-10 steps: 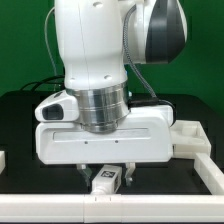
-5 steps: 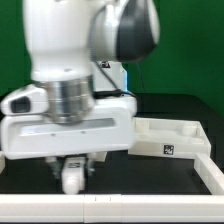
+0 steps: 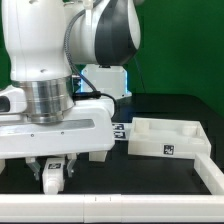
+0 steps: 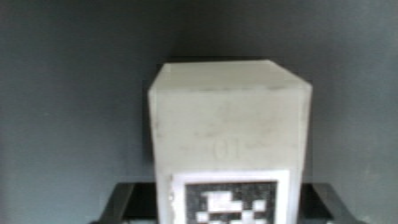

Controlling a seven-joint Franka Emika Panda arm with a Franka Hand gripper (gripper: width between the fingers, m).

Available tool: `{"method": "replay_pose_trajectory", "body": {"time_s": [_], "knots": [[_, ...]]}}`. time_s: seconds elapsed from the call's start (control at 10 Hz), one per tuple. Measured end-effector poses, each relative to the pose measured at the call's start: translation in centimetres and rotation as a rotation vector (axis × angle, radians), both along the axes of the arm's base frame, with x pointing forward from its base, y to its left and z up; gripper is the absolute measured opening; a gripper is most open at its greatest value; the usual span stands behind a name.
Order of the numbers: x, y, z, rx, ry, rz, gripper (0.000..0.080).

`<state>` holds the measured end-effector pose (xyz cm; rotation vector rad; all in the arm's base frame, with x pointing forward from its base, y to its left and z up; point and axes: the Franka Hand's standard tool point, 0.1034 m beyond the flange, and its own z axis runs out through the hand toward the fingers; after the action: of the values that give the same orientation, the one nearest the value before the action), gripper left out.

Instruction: Assemble one leg

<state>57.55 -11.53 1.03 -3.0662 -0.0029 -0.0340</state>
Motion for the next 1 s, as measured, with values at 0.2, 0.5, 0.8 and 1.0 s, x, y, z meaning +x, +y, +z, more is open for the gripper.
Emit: {"method": "replay_pose_trajectory", "body": {"time_s": [0.2, 0.5, 0.8, 1.0], "knots": [[0.0, 0.1, 0.1, 0.001, 0.001, 0.0, 0.0448], [-2.6, 2.8, 5.3, 0.003, -0.009, 0.028, 0.0634], [-5.1, 7.4, 8.7, 0.005, -0.029, 0.026, 0.0649], [-5.3, 7.0, 8.0, 0.006, -0.018, 0.029, 0.0649]]}}
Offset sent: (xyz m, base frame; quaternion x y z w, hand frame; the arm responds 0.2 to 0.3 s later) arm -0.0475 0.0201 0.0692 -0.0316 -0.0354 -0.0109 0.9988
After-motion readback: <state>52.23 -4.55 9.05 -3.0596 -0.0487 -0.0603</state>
